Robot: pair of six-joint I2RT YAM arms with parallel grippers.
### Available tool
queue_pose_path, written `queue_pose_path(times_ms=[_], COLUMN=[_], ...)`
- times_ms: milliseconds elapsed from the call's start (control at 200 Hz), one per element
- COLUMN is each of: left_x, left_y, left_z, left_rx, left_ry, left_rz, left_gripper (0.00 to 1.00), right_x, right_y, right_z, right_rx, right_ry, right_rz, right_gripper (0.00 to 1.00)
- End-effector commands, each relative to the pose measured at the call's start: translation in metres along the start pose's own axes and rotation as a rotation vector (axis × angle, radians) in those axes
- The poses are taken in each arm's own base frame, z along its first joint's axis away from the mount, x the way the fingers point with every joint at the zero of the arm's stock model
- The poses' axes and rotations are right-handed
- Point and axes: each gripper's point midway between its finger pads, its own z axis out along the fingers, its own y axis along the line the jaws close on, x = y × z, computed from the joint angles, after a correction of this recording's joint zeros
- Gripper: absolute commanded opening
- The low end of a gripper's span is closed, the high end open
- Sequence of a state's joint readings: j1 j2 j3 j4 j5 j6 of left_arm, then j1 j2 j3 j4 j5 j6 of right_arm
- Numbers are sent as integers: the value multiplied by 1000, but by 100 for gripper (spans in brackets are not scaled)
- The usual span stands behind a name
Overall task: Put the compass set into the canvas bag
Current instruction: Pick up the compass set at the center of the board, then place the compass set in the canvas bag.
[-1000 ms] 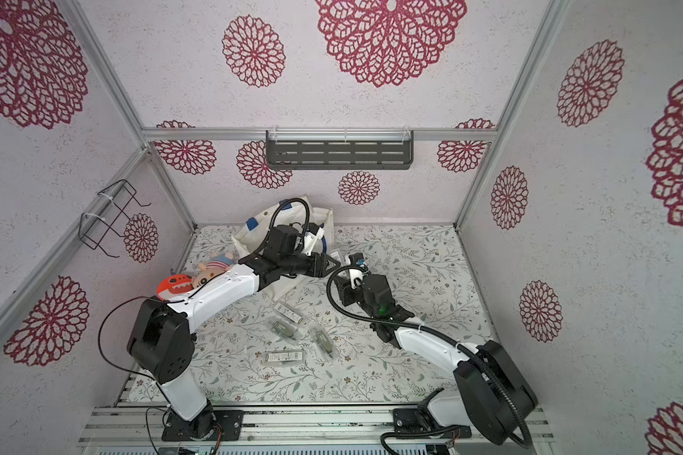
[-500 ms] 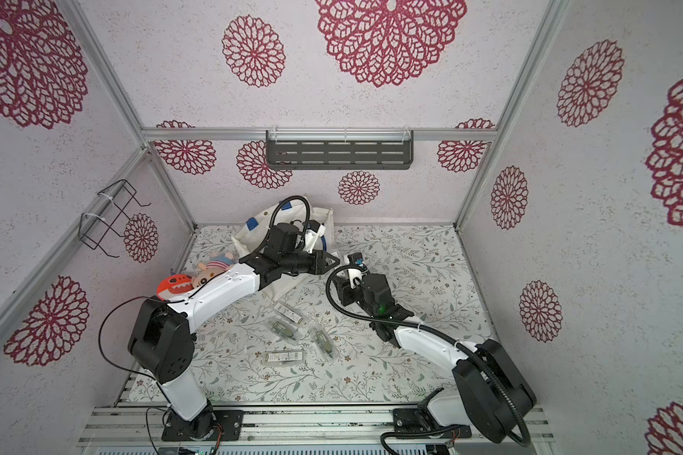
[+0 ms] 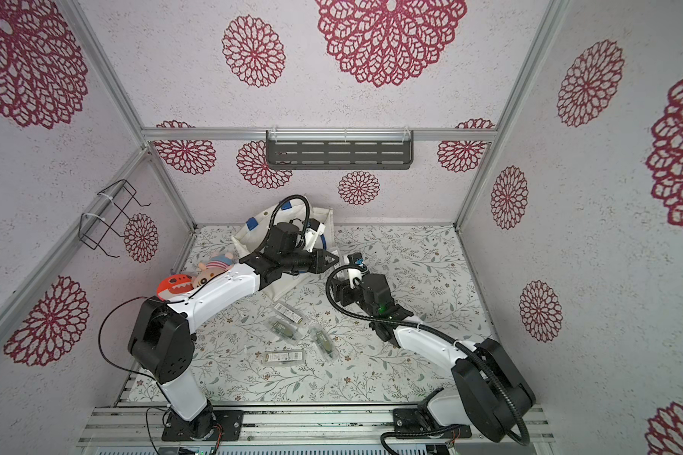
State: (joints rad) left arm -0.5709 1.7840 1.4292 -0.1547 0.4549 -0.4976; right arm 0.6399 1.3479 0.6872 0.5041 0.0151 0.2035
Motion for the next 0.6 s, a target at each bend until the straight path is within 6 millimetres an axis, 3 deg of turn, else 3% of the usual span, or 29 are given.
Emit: queue_pose_path(times_ms=[0, 380, 595], left_x=[-49, -119, -143], left_y=[-8, 36, 90], left_z=[-32, -115, -141], left_rx=[-13, -219, -337], left_ry=[-123, -244, -269], left_rz=[63, 138, 127], left_gripper=[23, 22, 22], right_x=[-12, 6, 10], right_y=[-3, -1, 3], right_z=[-8, -15, -11], right_rx=[15, -5, -26], right_ry=[-53, -11, 21], right_rz=[1, 0, 3], right_gripper=[75, 75, 74])
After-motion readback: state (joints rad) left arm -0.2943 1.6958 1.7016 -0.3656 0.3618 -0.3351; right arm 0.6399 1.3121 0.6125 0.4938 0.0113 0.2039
